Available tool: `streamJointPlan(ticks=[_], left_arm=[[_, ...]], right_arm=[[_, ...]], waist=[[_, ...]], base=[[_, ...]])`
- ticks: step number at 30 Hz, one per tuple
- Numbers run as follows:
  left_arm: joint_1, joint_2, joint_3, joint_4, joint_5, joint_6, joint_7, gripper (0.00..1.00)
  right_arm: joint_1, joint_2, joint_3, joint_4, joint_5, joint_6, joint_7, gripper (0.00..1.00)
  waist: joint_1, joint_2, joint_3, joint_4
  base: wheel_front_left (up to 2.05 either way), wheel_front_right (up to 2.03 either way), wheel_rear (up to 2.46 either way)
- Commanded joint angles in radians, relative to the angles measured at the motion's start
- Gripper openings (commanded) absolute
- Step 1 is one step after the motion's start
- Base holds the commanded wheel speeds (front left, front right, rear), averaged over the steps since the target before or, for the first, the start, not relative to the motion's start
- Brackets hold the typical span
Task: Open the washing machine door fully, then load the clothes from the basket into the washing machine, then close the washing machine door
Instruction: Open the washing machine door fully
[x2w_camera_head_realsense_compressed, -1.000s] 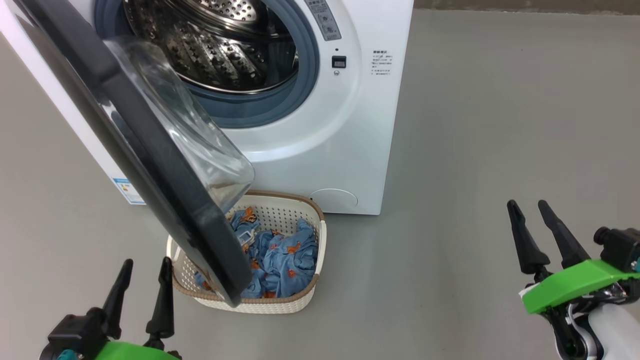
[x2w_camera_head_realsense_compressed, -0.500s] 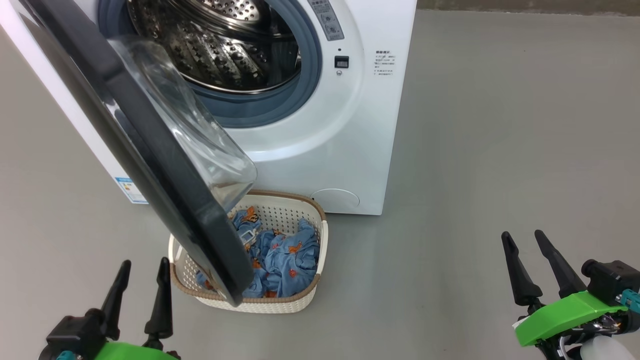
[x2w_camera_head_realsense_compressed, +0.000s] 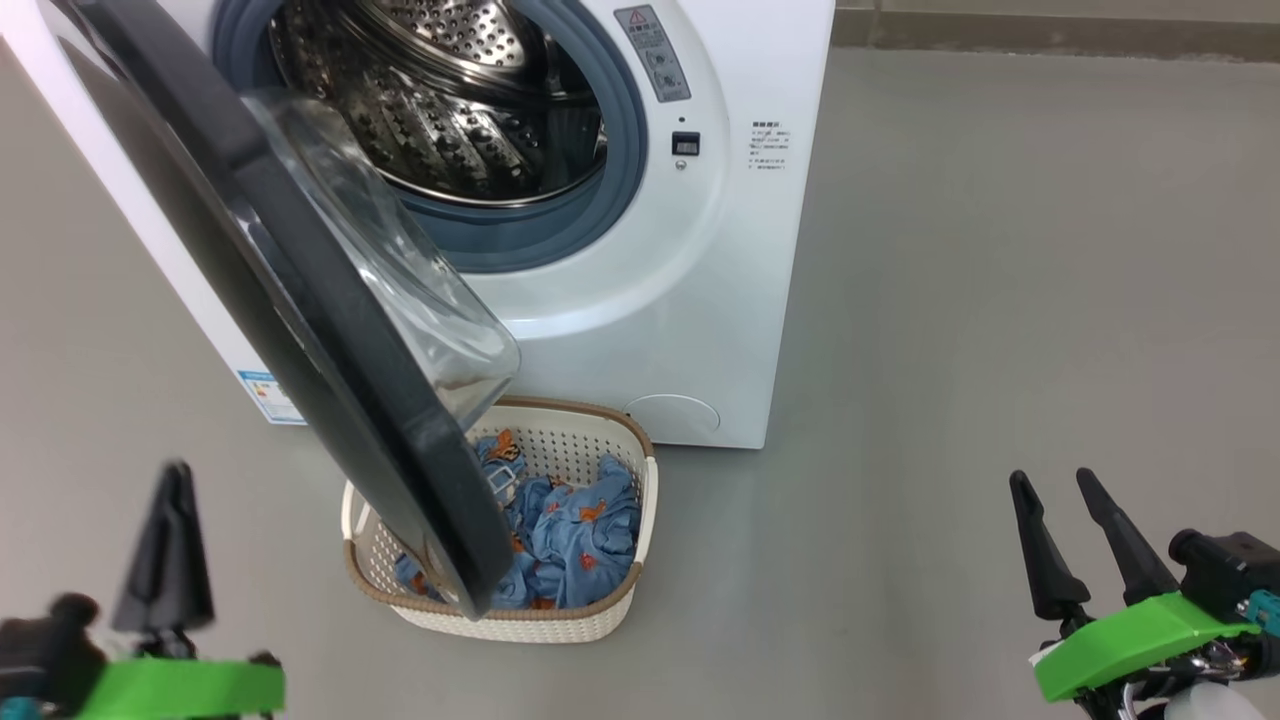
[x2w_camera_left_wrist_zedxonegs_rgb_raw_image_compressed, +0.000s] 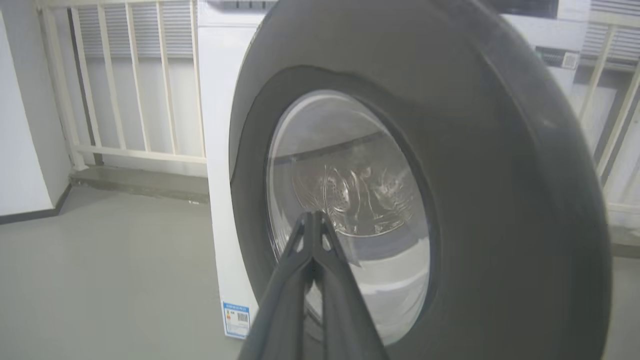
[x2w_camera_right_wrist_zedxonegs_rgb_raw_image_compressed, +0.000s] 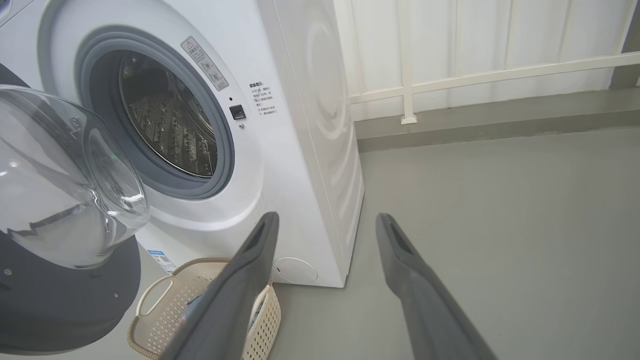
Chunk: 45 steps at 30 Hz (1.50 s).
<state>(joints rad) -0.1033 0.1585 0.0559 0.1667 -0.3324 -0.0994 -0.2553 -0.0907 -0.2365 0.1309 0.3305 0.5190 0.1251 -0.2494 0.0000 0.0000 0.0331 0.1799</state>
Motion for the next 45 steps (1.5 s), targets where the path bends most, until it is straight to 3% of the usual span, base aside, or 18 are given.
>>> streamJointPlan(ticks=[1,9,13,17,25,33,45], left_arm=[[-0.048,0.026,0.041,-0.064,0.010,0.014,-0.006,0.00],[-0.073,0.023,-0.022,-0.432,0.058,0.055,0.100,0.00],[-0.087,-0.012,-0.128,-0.576,0.059,0.044,0.189,0.00],[-0.096,-0.044,-0.272,-0.625,0.041,0.018,0.279,0.00],[-0.085,-0.083,-0.403,-0.466,-0.039,0.006,0.317,0.00],[-0.071,-0.089,-0.397,-0.281,-0.062,0.022,0.271,0.00],[-0.098,-0.088,-0.364,-0.123,-0.075,0.042,0.224,0.00]], right_arm=[[0.002,-0.012,0.015,-0.027,-0.018,0.006,-0.012,1.00],[0.012,-0.014,0.011,-0.045,-0.059,0.006,-0.012,1.00],[0.008,-0.018,0.023,-0.040,-0.079,0.006,-0.012,1.00],[-0.004,-0.013,0.027,-0.036,-0.085,0.006,-0.012,1.00],[-0.020,-0.006,0.027,-0.039,-0.095,0.006,-0.012,1.00],[-0.024,-0.011,0.016,-0.042,-0.093,0.006,-0.012,1.00],[-0.030,-0.011,0.018,-0.046,-0.099,0.006,-0.012,1.00]], waist=[[0.0000,0.0000,-0.004,0.003],[0.0000,0.0000,-0.004,0.001],[0.0000,0.0000,0.007,-0.002],[0.0000,0.0000,0.019,-0.005],[0.0000,0.0000,0.039,-0.017],[0.0000,0.0000,0.047,-0.019],[0.0000,0.0000,0.054,-0.008]], base=[[0.00,0.00,0.00],[0.00,0.00,0.00],[0.00,0.00,0.00],[0.00,0.00,0.00],[0.00,0.00,0.00],[0.00,0.00,0.00],[0.00,0.00,0.00]])
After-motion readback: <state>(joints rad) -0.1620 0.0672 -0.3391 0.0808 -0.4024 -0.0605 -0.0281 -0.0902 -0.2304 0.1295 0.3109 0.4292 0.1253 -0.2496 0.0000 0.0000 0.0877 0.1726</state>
